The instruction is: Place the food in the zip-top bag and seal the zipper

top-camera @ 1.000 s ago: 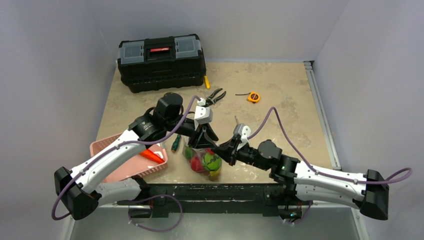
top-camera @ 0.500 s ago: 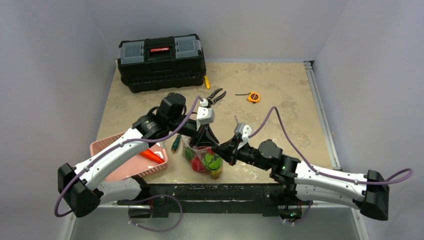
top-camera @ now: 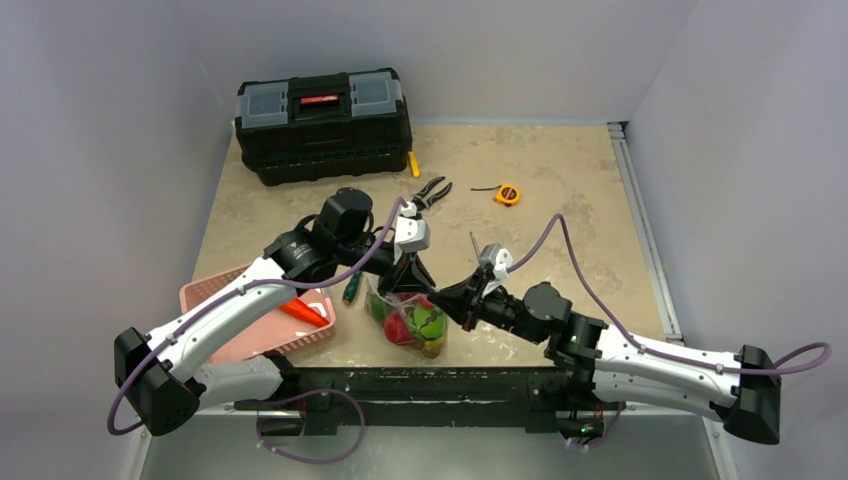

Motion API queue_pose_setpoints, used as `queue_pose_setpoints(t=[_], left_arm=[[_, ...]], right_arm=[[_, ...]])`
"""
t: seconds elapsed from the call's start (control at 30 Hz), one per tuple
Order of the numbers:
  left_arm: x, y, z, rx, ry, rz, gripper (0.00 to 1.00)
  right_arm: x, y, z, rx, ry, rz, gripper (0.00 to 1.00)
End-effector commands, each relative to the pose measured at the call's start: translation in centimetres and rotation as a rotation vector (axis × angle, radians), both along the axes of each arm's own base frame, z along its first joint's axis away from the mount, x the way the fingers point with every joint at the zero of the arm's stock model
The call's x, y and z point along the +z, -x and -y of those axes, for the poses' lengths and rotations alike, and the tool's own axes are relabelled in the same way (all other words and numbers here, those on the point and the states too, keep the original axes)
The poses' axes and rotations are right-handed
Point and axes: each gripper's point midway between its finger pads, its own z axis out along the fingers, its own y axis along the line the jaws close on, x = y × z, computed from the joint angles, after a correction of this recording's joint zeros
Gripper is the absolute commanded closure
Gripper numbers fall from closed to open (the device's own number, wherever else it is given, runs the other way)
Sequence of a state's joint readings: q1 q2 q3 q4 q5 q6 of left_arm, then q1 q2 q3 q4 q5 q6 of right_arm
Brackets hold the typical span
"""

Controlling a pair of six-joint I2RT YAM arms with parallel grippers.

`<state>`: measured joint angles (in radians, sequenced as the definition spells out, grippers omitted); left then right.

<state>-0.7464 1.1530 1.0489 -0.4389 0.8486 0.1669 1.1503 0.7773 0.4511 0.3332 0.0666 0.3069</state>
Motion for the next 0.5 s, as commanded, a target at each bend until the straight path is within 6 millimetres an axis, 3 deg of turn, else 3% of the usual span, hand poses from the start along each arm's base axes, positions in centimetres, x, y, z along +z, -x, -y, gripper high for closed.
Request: queue_pose_setpoints(t=[0.0, 0.23, 0.47], left_arm=[[-1.8, 0.1, -1.3, 0.030, -0.067, -0.004, 1.00], [-1.1, 0.2, -1.4, 0.037, -0.044, 0.013, 0.95], [-2.2, -0.2, -2.4, 0.074, -0.087, 0.015, 0.96]], right_arm=[[5.3, -0.5, 1.0, -0.056, -0.205, 0.033, 1.00], [4.9, -0.6, 1.2, -0.071, -0.230, 0.009, 1.00], [5.0, -0.6, 1.4, -0.076, -0.229, 0.009, 1.00]])
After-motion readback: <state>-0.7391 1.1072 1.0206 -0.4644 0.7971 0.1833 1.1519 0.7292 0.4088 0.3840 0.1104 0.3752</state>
